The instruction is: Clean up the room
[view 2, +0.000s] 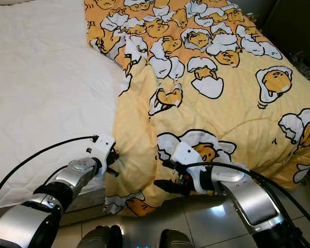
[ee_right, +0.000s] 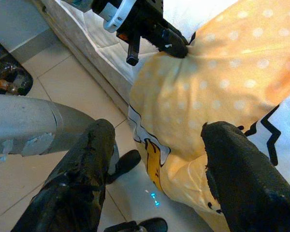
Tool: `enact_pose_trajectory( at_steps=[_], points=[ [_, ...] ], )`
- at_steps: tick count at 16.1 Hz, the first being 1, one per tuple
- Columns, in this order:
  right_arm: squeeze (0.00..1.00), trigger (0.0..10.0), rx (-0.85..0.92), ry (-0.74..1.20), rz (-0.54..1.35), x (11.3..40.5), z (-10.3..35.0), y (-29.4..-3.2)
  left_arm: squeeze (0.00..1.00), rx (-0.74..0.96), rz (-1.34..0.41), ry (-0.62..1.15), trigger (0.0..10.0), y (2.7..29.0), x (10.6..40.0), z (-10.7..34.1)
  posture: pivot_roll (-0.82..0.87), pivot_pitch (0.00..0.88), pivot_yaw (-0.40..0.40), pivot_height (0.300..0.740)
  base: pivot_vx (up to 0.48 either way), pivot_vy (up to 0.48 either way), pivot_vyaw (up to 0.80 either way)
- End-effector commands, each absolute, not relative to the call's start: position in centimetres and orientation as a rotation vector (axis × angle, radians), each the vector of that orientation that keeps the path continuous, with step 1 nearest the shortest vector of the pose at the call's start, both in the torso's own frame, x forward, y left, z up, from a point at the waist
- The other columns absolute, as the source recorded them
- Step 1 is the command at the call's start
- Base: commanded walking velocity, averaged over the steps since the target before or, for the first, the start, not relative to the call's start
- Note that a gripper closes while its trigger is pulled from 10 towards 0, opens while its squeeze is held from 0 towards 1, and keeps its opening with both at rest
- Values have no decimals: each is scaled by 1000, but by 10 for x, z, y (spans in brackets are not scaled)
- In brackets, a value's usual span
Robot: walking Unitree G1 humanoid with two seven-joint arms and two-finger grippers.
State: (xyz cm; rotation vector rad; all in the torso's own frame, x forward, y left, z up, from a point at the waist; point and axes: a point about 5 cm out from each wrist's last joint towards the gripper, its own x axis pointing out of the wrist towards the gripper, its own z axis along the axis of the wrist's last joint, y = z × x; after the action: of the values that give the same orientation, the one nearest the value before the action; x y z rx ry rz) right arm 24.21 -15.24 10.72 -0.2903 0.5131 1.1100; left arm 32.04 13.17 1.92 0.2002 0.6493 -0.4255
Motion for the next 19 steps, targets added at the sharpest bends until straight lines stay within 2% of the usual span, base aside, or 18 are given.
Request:
enact_pose_trajectory(
  at_steps=[1,6,9,11,13,15,19],
  points=[
    [0,10000,-297,505,1112,241,109,-154,0,178,-420,648,0,134,319,18,-117,126,40,740,0,0,0],
    [0,10000,-297,503,1115,238,107,-153,0,156,-433,620,0,143,314,19,-106,117,53,740,0,0,0],
    [0,10000,-293,505,1115,235,107,-154,0,134,-485,608,0,157,288,25,-105,120,55,740,0,0,0],
    [0,10000,-289,508,1117,232,106,-154,0,143,-519,604,0,166,265,34,-101,126,55,740,0,0,0],
    [0,10000,-286,516,1120,230,106,-156,0,109,-587,641,0,177,229,57,-93,132,47,740,0,0,0],
    [0,10000,-283,527,1127,228,105,-156,0,62,-797,785,0,179,181,74,-86,136,46,740,0,0,0],
    [0,10000,-284,532,1134,228,104,-156,0,-7,-849,883,0,178,149,85,-80,140,37,740,0,0,0]
  ],
)
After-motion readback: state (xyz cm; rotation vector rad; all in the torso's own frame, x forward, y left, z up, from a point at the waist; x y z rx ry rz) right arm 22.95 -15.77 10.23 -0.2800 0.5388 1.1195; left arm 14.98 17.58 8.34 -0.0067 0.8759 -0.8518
